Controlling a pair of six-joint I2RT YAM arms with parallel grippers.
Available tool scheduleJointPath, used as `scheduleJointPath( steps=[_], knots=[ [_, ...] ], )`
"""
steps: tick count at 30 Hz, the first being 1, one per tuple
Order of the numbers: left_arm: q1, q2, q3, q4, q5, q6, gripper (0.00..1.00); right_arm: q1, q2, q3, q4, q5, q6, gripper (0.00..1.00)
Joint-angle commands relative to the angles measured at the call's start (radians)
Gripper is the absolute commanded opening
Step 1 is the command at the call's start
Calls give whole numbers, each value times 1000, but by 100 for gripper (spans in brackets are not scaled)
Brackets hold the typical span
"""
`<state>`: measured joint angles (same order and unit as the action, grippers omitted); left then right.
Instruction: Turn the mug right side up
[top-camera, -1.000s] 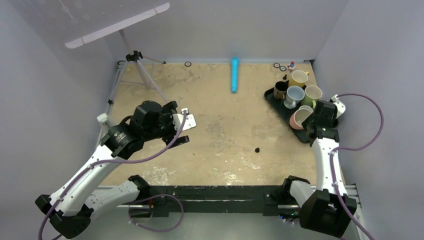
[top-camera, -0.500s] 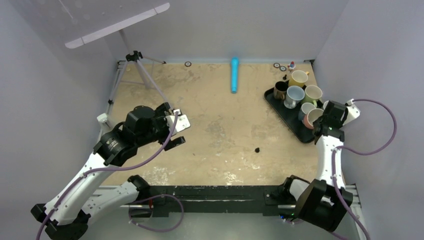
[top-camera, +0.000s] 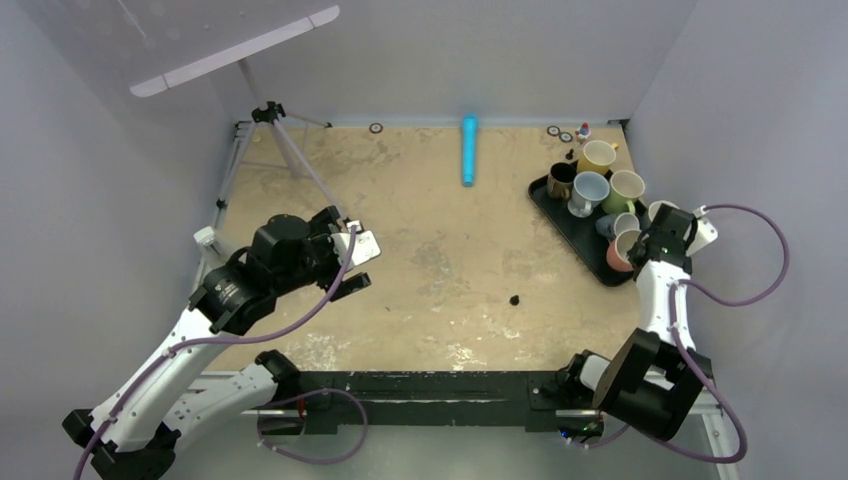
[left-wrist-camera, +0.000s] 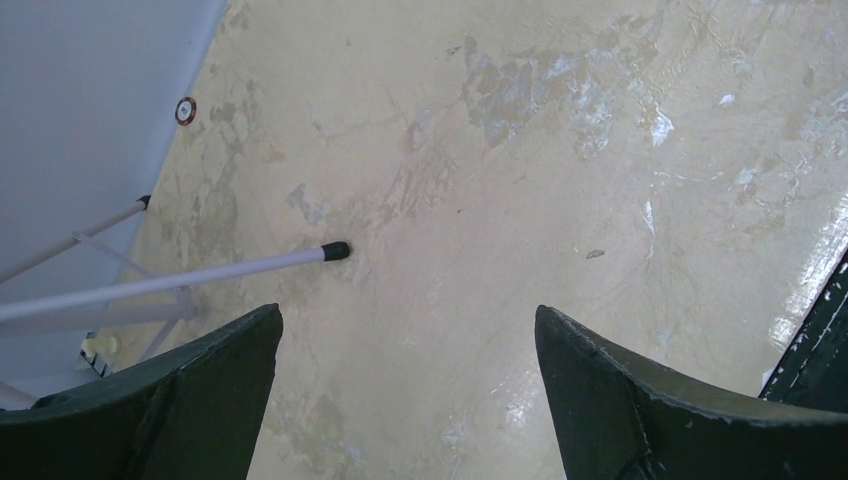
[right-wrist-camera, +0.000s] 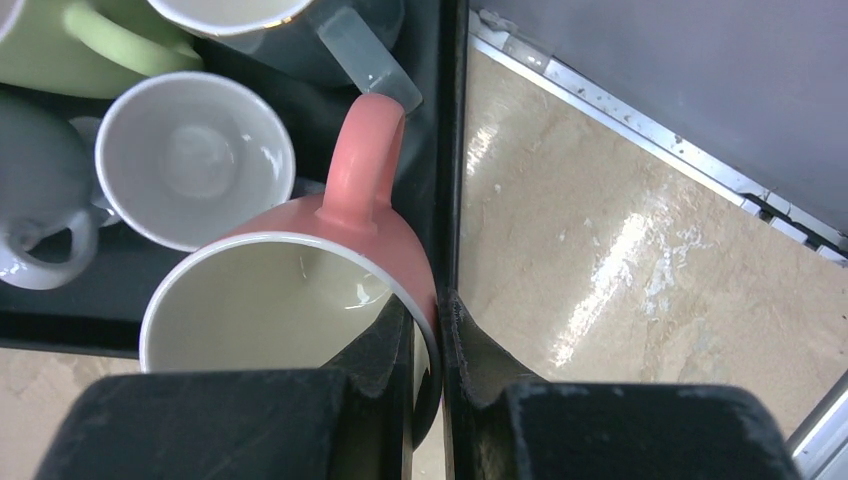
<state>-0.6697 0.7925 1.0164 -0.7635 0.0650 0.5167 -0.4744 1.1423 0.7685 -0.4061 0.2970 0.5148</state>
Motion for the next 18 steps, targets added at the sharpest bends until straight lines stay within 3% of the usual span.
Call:
scheduleJointPath(
  steps=[1,18],
  knots=[
    [4,-3,-17,52,-13,13,100,-5,-33,90,42,5,-40,0],
    [4,8,-4,51,-10,43,100,-4,76,233,94,-56,-193,0]
  ],
)
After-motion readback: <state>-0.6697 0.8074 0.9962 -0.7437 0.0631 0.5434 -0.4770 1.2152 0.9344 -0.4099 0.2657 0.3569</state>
